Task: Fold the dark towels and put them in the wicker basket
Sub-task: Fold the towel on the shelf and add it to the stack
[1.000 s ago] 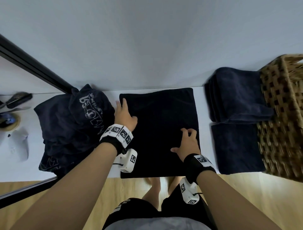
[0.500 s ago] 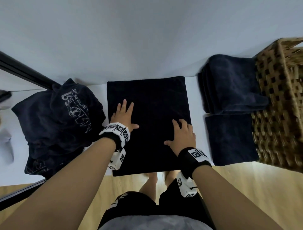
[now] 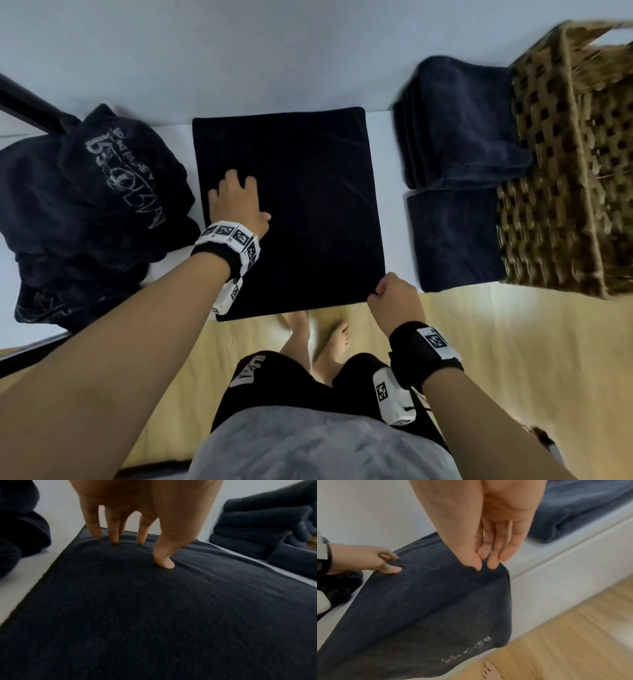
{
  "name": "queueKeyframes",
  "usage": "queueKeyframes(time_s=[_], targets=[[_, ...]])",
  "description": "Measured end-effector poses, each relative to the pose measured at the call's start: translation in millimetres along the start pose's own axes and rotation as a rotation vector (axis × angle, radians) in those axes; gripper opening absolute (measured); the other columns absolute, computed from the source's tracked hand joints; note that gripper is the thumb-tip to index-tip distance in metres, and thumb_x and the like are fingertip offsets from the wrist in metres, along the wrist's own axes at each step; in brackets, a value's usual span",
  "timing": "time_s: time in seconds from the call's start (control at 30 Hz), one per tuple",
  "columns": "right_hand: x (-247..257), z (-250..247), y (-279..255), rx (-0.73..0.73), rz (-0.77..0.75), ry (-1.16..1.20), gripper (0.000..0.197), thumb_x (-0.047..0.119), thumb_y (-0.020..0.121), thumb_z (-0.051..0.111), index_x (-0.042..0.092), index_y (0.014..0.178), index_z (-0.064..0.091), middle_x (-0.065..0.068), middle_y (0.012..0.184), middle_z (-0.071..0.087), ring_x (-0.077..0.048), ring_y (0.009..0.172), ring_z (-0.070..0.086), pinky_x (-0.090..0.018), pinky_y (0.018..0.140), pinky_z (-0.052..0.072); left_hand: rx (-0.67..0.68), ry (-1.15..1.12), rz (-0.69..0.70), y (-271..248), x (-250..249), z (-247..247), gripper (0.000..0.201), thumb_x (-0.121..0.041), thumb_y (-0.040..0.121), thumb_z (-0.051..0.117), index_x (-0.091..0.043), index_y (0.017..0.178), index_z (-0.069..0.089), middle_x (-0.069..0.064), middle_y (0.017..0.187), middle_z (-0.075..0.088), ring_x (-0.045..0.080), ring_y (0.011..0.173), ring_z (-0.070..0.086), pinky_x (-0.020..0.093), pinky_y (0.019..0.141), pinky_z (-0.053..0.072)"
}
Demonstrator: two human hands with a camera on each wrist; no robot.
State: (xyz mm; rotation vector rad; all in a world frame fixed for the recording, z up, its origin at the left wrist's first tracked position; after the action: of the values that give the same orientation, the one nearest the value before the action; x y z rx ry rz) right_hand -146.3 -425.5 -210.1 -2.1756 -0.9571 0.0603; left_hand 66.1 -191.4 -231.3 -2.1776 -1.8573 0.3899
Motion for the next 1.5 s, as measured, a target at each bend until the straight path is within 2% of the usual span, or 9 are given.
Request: queueKeyframes(time_s=[0.17, 0.23, 0.43, 0.63, 0.77, 0.87, 1.07, 1.37, 1.5], targets=[[-38.0, 19.7, 8.5, 0.167, 0.198, -0.064, 0.03, 0.04, 0.091, 0.06, 0.011, 0.082, 0.062, -0.005, 0.082, 0.064, -0.025, 0.083, 0.066, -0.02, 0.056, 0.039, 0.051, -0.098, -0.027, -16.6, -13.4, 10.4, 0.021, -0.019, 0.095, 0.06, -0.003, 0.107, 0.055, 0.018, 0.108, 0.058, 0.03, 0.081, 0.058, 0.035, 0.063, 0.036], [-42.4, 24.5, 11.2, 0.15, 0.212, 0.006, 0.038, 0.042, 0.091, 0.061, 0.012, 0.112, 0.068, -0.008, 0.113, 0.067, -0.027, 0.107, 0.064, -0.021, 0.073, 0.039, 0.045, -0.166, -0.055, -25.9, -12.0, 10.7, 0.024, -0.022, 0.098, 0.055, 0.0, 0.108, 0.057, 0.019, 0.11, 0.059, 0.033, 0.092, 0.061, 0.035, 0.065, 0.038], [-46.9, 30.5, 3.9, 0.023, 0.232, 0.337, 0.018, 0.04, 0.087, 0.064, 0.024, 0.079, 0.07, -0.006, 0.089, 0.074, -0.027, 0.093, 0.066, -0.031, 0.083, 0.05, 0.022, -0.489, 0.061, -79.7, 8.6, 0.6, 0.024, -0.015, 0.095, 0.059, -0.01, 0.116, 0.068, 0.012, 0.114, 0.066, 0.024, 0.104, 0.063, 0.032, 0.092, 0.048], [-42.2, 30.5, 2.3, 0.02, 0.191, 0.339, 0.023, 0.034, 0.086, 0.064, 0.018, 0.071, 0.07, -0.01, 0.087, 0.074, -0.028, 0.09, 0.067, -0.036, 0.087, 0.053, -0.024, -0.606, -0.116, -175.7, 60.6, 29.4, 0.014, -0.009, 0.09, 0.057, -0.013, 0.093, 0.069, 0.003, 0.083, 0.07, 0.019, 0.073, 0.064, 0.032, 0.073, 0.054], [-42.1, 28.1, 3.4, 0.036, 0.183, 0.279, 0.031, 0.033, 0.087, 0.062, 0.005, 0.086, 0.074, -0.013, 0.088, 0.073, -0.029, 0.086, 0.066, -0.033, 0.077, 0.051, 0.273, -0.409, -0.384, -209.2, 85.7, 84.1, 0.015, -0.015, 0.089, 0.053, -0.009, 0.087, 0.067, 0.008, 0.085, 0.069, 0.029, 0.084, 0.065, 0.036, 0.073, 0.054], [-41.7, 29.6, 4.1, 0.025, 0.164, 0.255, 0.029, 0.033, 0.086, 0.063, 0.005, 0.086, 0.074, -0.012, 0.087, 0.072, -0.029, 0.084, 0.065, -0.032, 0.074, 0.05, 0.31, -0.608, -0.532, -202.8, 87.4, 111.8, 0.022, -0.019, 0.089, 0.058, -0.016, 0.108, 0.067, 0.006, 0.098, 0.073, 0.02, 0.078, 0.071, 0.027, 0.073, 0.051], [-42.5, 29.1, -0.6, 0.023, 0.131, 0.3, 0.025, 0.034, 0.082, 0.064, 0.01, 0.075, 0.07, -0.007, 0.074, 0.069, -0.025, 0.077, 0.063, -0.03, 0.066, 0.05, 0.331, -1.098, -0.692, -187.6, 87.6, 130.7, 0.017, -0.035, 0.088, 0.068, -0.021, 0.079, 0.066, -0.002, 0.094, 0.074, 0.008, 0.065, 0.071, 0.027, 0.072, 0.048], [-23.8, -10.5, -18.0, -0.016, 0.01, 0.312, 0.031, 0.036, 0.081, 0.059, 0.011, 0.065, 0.049, -0.005, 0.063, 0.049, -0.022, 0.063, 0.048, -0.03, 0.056, 0.038, 0.221, -0.971, -0.584, -203.8, 79.5, 68.9, 0.03, -0.028, 0.088, 0.054, 0.001, 0.084, 0.063, 0.015, 0.087, 0.07, 0.033, 0.088, 0.066, 0.048, 0.089, 0.053], [-5.0, -46.7, -19.6, -0.13, -0.053, 0.415, 0.032, 0.037, 0.078, 0.061, 0.012, 0.06, 0.051, 0.0, 0.058, 0.051, -0.02, 0.063, 0.05, -0.028, 0.055, 0.039, 0.044, -0.987, -0.543, -196.0, 79.6, 19.9, 0.029, -0.03, 0.091, 0.052, -0.013, 0.068, 0.044, 0.003, 0.065, 0.049, 0.024, 0.069, 0.048, 0.037, 0.068, 0.039]])
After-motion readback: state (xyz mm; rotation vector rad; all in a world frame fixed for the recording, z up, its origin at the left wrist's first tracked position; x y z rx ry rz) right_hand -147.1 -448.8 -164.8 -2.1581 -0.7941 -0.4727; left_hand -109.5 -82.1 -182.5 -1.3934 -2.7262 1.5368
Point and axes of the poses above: each hand's wrist, its own y-axis towards the middle knuckle, its own z-axis out of the palm, x = y × z, the point moved 3 cm from there along y, towards the middle knuckle
